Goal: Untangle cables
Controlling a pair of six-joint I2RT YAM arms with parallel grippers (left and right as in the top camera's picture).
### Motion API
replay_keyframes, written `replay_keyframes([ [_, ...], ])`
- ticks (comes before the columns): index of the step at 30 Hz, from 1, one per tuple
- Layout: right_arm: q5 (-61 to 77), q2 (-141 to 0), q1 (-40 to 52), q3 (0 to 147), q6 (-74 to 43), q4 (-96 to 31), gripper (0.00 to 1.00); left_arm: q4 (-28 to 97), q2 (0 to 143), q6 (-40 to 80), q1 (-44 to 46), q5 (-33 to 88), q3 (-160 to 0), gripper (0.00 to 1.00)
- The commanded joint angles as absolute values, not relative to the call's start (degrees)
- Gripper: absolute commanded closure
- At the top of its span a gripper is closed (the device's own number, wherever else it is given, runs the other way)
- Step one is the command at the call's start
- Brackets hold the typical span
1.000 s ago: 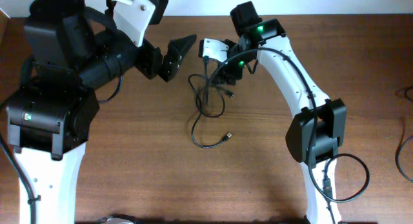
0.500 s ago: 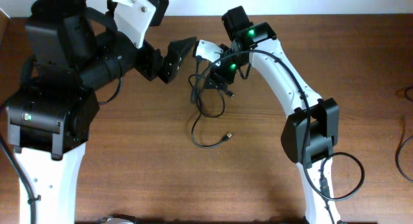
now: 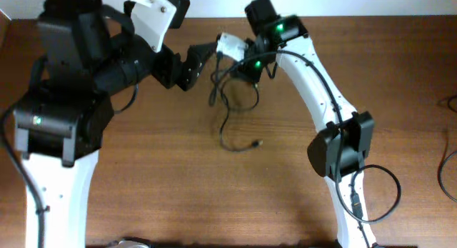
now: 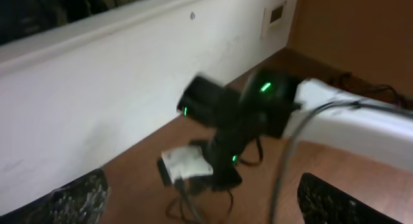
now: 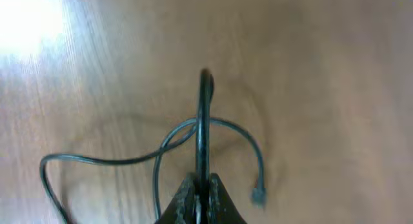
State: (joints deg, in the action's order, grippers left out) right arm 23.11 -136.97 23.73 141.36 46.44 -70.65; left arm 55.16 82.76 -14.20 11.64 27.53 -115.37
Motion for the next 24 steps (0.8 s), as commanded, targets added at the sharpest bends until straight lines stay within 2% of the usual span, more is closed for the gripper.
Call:
replay_keyframes([
  [1, 15.77, -136.00, 23.88, 153.80, 44.82, -73.32, 0.96, 55.46, 84.99, -15.11, 11.44, 28.95, -116.36, 0.05],
  [3, 13.23, -135.52, 23.16, 161.21, 40.05, -72.34, 0.96, 55.75, 85.27, -15.09, 11.44, 29.10, -116.33, 0.05],
  [7, 13.69, -134.96, 20.49, 172.33, 20.14, -66.57, 0.96, 58.02, 85.34, -15.11, 11.44, 29.08, -116.33, 0.05],
  [13, 12.34, -130.26, 20.12, 180.07, 12.27, -67.57, 0.96, 59.70, 85.34, -15.14, 11.44, 28.67, -116.33, 0.05],
  [19, 25.19, -122.69, 20.23, 180.07, 6.50, -72.51, 0.96, 60.84, 85.41, -15.14, 11.44, 26.46, -116.33, 0.03],
  [24, 41.82, -119.20, 20.23, 180.05, 0.95, -76.62, 0.96, 58.19, 85.41, -15.07, 11.44, 24.21, -116.33, 0.03],
])
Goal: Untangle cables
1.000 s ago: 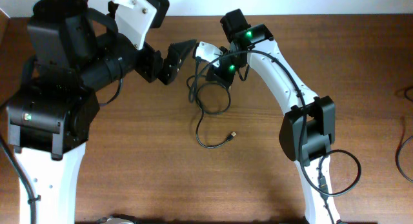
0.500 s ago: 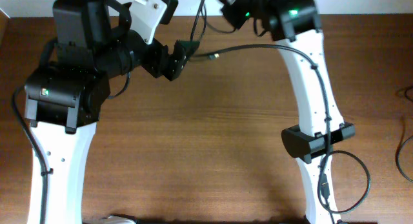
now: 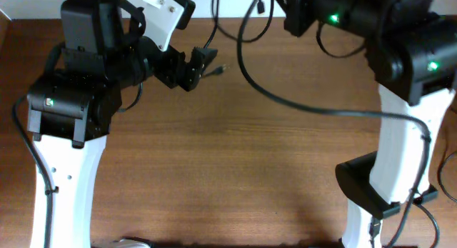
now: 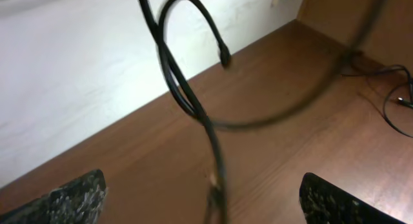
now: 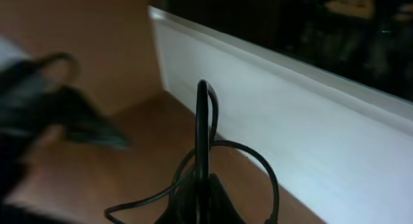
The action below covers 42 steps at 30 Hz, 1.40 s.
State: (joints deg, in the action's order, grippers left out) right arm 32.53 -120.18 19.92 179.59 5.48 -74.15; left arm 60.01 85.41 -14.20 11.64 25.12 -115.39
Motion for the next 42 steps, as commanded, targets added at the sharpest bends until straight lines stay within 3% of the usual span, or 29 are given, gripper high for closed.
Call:
replay_keyframes([
  [1, 44.01, -119.24, 20.23, 180.00, 0.95, -77.89, 0.96, 57.28, 85.41, -15.05, 11.44, 24.23, -116.33, 0.03],
  [5, 52.38, -119.15, 20.60, 180.02, 0.95, -78.76, 0.96, 52.73, 86.37, -15.11, 11.44, 22.02, -116.33, 0.03],
  [9, 52.64, -116.22, 20.58, 180.02, 0.34, -74.61, 0.96, 49.78, 94.56, -15.07, 11.29, -0.21, -116.29, 0.04],
  [11, 50.06, -114.24, 20.29, 180.02, 0.34, -72.38, 0.96, 49.93, 99.59, -15.09, 10.37, -5.08, -116.29, 0.07],
  [17, 48.90, -109.62, 10.33, 180.00, -0.73, -70.26, 0.96, 46.09, 103.72, -14.31, 0.84, -8.38, -116.31, 0.08],
  [24, 48.84, -111.33, 5.87, 177.97, 2.72, -77.73, 0.92, 46.19, 98.30, -13.82, -2.98, 14.44, -116.53, 0.13],
  [25, 48.88, -111.68, 5.87, 176.37, 3.05, -79.70, 0.88, 45.50, 96.33, -13.80, -3.01, 17.96, -116.53, 0.13],
  [27, 49.06, -111.87, 6.33, 173.80, 6.98, -84.18, 0.64, 44.40, 92.20, -13.80, -3.01, 25.71, -116.60, 0.12],
  [30, 49.08, -111.94, 9.04, 168.20, 17.61, -92.73, 0.48, 41.91, 86.89, -13.54, -2.98, 32.10, -116.64, 0.13],
  [34, 49.74, -111.94, 16.56, 158.17, 30.57, -94.74, 0.50, 40.58, 82.61, -11.18, -0.21, 38.24, -116.64, 0.13],
  [39, 53.67, -111.94, 23.11, 152.29, 47.00, -94.76, 0.50, 40.27, 82.17, -11.22, 5.78, 37.71, -116.64, 0.14],
  [42, 57.17, -111.92, 25.54, 152.31, 50.61, -94.76, 0.46, 40.32, 82.32, -11.22, 6.66, 37.71, -116.62, 0.14],
])
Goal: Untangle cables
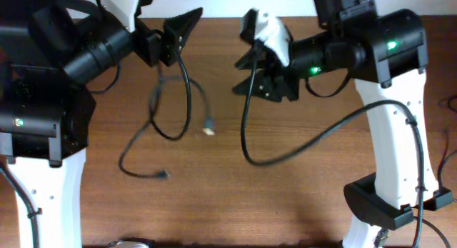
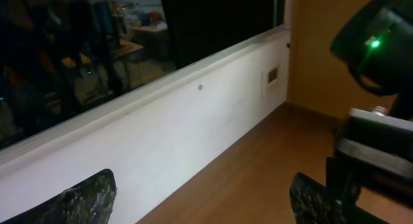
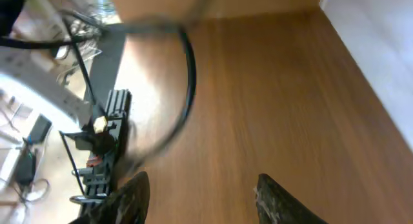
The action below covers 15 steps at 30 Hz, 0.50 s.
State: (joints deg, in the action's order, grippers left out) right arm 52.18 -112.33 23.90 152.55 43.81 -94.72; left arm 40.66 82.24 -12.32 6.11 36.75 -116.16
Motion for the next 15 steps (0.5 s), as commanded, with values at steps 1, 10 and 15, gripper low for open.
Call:
replay_keyframes([
  [1, 57.98, -111.92, 25.96, 152.29, 50.59, -94.87, 0.46, 40.32, 82.32, -11.20, 6.68, 37.74, -116.62, 0.14],
  [10, 59.40, -111.92, 30.65, 152.31, 56.25, -94.94, 0.20, 40.29, 82.94, -11.22, 7.49, 37.71, -116.62, 0.15],
  [15, 59.40, -111.92, 30.74, 152.31, 57.17, -92.20, 0.14, 40.32, 83.57, -11.22, 7.90, 36.82, -116.62, 0.15],
])
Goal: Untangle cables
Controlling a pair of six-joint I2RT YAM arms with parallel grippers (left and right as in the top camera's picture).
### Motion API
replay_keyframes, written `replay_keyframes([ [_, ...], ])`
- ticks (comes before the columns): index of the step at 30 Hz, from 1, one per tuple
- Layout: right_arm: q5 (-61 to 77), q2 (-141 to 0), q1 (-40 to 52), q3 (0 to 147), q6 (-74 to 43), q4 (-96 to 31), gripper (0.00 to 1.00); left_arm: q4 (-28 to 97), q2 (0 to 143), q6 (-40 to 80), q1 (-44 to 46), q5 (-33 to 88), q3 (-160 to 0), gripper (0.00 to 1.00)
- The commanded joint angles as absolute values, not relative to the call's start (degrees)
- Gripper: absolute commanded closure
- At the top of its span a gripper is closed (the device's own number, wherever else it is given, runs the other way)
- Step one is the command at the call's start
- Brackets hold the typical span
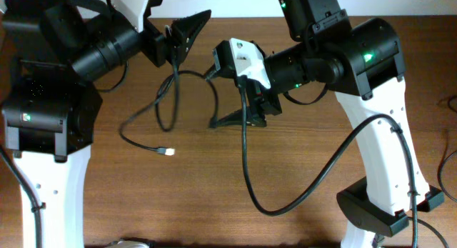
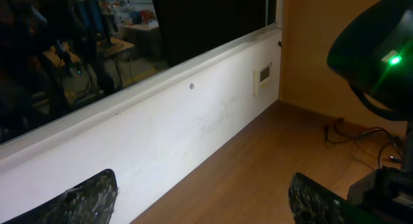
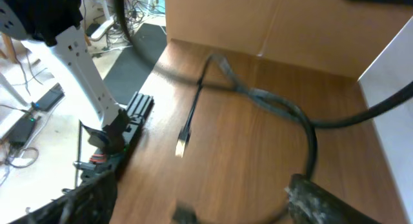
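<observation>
A thin black cable (image 1: 166,98) with a silver connector (image 1: 166,151) spreads in loops under my left gripper (image 1: 187,32). I cannot tell whether it hangs or rests on the table. The left gripper (image 2: 203,201) is open and raised, with nothing between its fingers. My right gripper (image 1: 233,108) sits just right of the cable's loop. This right gripper (image 3: 203,201) is open too, looking along the table at the thin cable (image 3: 258,95) and its connector (image 3: 183,144).
A thick black cable (image 1: 248,169) drops from the right wrist in a wide loop back to the right arm. The brown table (image 1: 143,205) ends at a white wall (image 2: 161,133) behind. More cables lie at the table's right edge (image 1: 450,162).
My right gripper has moved down and to the left, closer to the thin cable. The cable's loops have shifted, and the silver connector now lies further left. Both grippers stay open.
My right gripper was shut on the thin cable on the table, the left gripper beside it. Then both arms were raised with the cable between them. Later the grippers stood apart and open, the cable below the left one. It still spreads there.
</observation>
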State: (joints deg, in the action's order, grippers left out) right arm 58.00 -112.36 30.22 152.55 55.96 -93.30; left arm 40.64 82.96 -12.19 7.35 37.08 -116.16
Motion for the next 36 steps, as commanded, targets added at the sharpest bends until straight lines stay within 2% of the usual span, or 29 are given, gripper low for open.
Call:
replay_keyframes([
  [1, 59.42, -111.92, 30.74, 152.31, 57.14, -91.55, 0.13, 40.32, 83.57, -11.20, 7.90, 36.84, -116.62, 0.15],
  [6, 67.90, -111.92, 31.38, 152.29, 57.10, -87.77, 0.13, 38.96, 83.90, -11.25, 8.80, 34.89, -116.62, 0.15],
  [10, 74.37, -111.92, 34.54, 152.31, 56.75, -88.44, 0.14, 34.00, 88.86, -11.18, 9.30, 12.45, -116.62, 0.14],
  [12, 74.41, -111.92, 35.62, 152.31, 56.75, -88.68, 0.14, 33.15, 91.13, -11.18, 8.84, 9.45, -116.62, 0.14],
  [19, 73.25, -111.57, 37.80, 152.31, 56.77, -88.82, 0.10, 32.67, 100.92, -8.78, 7.18, 7.03, -116.62, 0.14],
  [25, 58.81, -111.48, 37.39, 152.31, 56.60, -88.88, 0.01, 35.42, 97.89, -8.21, 7.22, 7.49, -116.71, 0.15],
  [27, 48.58, -111.48, 35.09, 152.31, 48.42, -86.13, 0.01, 39.46, 95.39, -8.21, 7.22, 7.46, -116.71, 0.16],
  [32, 33.21, -111.48, 29.50, 152.31, 23.38, -75.94, 0.01, 42.70, 88.86, -8.19, 7.31, 7.66, -116.71, 0.16],
  [33, 29.87, -111.48, 29.65, 152.31, 19.57, -74.61, 0.01, 42.89, 88.01, -8.19, 7.84, 7.66, -116.71, 0.22],
  [36, 25.67, -111.48, 31.81, 152.31, 15.73, -73.43, 0.01, 43.62, 87.46, -8.21, 9.58, 7.62, -116.71, 0.24],
])
